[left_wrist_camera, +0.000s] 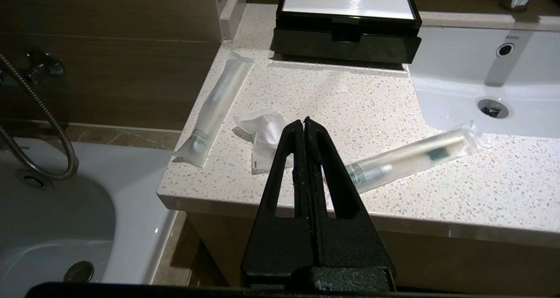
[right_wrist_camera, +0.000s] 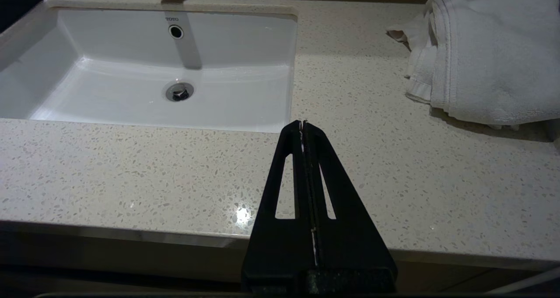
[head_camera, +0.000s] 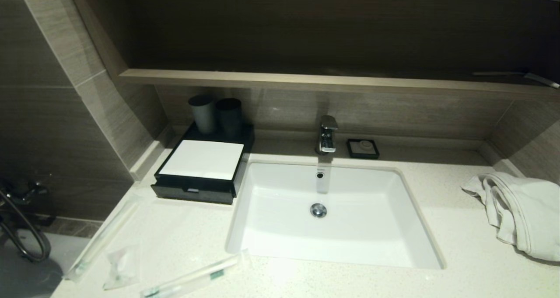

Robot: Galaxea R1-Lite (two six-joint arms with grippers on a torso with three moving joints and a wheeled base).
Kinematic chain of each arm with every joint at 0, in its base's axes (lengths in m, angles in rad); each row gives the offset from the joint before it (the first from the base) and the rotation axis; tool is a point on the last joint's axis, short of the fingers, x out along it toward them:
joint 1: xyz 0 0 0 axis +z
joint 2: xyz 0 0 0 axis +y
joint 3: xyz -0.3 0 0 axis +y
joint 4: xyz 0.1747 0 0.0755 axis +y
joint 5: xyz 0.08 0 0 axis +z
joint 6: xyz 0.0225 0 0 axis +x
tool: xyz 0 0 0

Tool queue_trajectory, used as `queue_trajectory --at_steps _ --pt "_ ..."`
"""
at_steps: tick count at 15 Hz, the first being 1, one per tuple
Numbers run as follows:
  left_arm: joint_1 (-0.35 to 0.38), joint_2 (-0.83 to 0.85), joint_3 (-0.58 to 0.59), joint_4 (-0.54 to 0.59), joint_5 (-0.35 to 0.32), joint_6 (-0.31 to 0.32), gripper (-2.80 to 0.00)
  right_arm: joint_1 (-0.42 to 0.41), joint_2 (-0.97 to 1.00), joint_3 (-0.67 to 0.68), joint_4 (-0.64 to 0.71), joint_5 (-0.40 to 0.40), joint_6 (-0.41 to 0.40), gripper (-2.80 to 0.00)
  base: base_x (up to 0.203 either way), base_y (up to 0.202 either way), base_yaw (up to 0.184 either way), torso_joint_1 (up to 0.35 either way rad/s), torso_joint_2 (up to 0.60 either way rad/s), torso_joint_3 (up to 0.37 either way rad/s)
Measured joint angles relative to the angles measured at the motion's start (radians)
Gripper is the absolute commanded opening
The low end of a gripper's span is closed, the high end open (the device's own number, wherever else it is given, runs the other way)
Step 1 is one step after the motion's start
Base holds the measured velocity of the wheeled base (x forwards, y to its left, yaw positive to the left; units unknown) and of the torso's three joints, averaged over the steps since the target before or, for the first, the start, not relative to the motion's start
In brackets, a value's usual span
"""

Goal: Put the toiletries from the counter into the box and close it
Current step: Open the drawer

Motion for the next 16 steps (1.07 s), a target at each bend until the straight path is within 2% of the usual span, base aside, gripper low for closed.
queue_trajectory --at_steps 16 --pt "0.000 0.000 0.000 0.000 -0.001 0.006 -2.80 0.000 0.000 0.000 0.000 0.000 0.000 -2.80 0.000 0.000 0.000 0.000 0.00 0.000"
